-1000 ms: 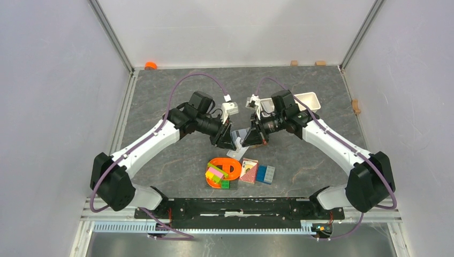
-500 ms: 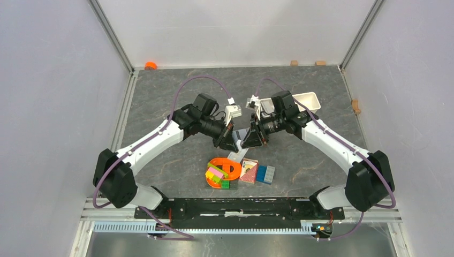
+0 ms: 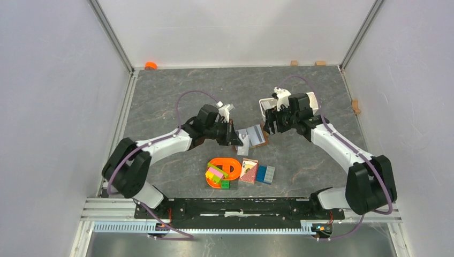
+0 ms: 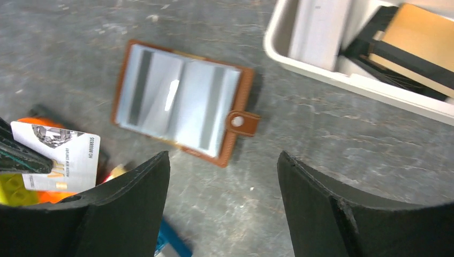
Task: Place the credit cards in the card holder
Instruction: Insert the credit card into the card holder.
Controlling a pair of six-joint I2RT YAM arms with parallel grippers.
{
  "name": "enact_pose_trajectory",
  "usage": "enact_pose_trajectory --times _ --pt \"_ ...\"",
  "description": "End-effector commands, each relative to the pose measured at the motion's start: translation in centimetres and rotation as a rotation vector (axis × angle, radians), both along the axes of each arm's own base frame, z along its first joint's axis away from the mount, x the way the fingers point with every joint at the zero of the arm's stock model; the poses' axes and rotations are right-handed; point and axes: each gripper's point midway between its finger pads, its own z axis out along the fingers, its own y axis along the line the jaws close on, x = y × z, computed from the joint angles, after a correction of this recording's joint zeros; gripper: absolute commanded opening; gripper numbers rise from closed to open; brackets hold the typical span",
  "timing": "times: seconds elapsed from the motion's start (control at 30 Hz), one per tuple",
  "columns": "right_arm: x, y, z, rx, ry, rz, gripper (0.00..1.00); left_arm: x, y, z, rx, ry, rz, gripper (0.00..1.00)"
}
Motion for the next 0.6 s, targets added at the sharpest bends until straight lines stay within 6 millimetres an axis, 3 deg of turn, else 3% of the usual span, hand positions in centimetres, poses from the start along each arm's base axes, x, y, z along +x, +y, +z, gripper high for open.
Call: enact_pose_trajectory --times 0.0,0.23,0.57 --pt "3.5 -1.8 -1.2 -0.085 -0.065 -0.156 0.78 4.8 -2.9 1.1 -0.174 0.045 0.225 0.02" --pt "4.4 0.5 -4.8 -0.045 0.013 -0.096 0.78 7.3 -2.8 -1.8 -0.154 0.086 0.335 0.02" --pt "2.6 2.9 -8.1 -0.045 0.098 -0.011 0.76 8.2 -1.0 -5.1 -0.115 0.138 0.438 0.02"
